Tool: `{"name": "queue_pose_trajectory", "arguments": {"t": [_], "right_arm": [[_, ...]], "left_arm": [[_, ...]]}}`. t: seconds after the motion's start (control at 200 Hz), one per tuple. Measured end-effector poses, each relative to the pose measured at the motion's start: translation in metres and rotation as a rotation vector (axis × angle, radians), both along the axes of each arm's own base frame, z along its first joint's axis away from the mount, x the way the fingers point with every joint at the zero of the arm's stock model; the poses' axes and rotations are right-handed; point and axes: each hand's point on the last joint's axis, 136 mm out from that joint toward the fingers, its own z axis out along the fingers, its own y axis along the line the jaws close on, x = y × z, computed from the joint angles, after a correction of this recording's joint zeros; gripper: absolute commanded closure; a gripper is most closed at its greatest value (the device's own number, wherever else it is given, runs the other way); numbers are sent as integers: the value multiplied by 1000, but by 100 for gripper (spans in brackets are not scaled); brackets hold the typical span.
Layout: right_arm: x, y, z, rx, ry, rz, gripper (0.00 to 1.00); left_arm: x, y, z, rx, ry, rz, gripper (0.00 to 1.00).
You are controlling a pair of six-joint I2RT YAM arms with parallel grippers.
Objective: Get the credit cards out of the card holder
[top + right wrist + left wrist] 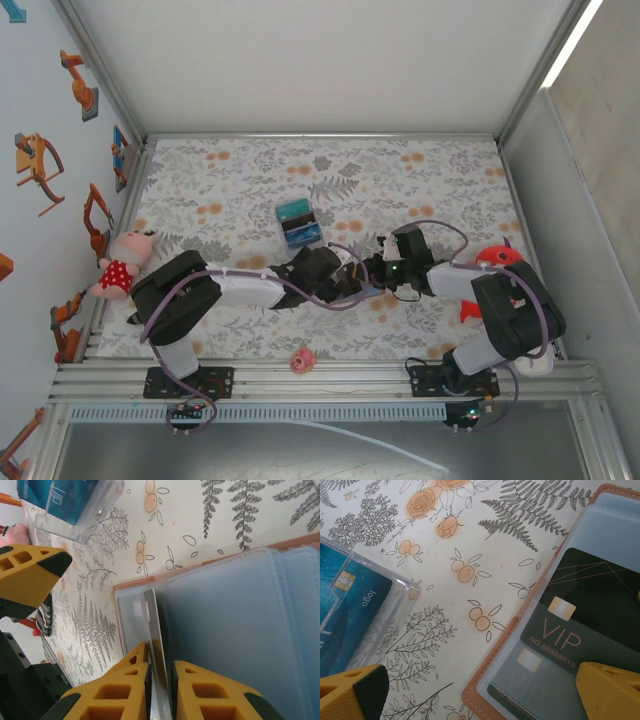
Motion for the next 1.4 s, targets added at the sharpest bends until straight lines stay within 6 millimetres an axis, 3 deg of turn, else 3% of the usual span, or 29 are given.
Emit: {"name": "queue_pose_trajectory", "arguments": {"t": [0.386, 0.661, 0.786, 1.062, 1.212, 1.397], "right_arm": [[-3, -1, -2, -34, -11, 10, 98], [1, -17, 23, -157, -108, 7, 100], [3, -20, 39, -188, -155, 24, 100], [1, -18, 77, -191, -298, 113, 100], [-4, -3, 100, -181, -404, 215, 100], [-16, 21, 128, -128, -529, 363, 100]], "left_arm": [[0, 1, 1, 8, -9, 6, 3], [1, 7, 12, 21, -30, 14, 3], [2, 10, 39, -16, -61, 23, 3], [8, 22, 123, -180, -189, 76, 3], [15, 34, 156, -280, -203, 97, 3], [25, 57, 181, -445, -131, 101, 3]]}}
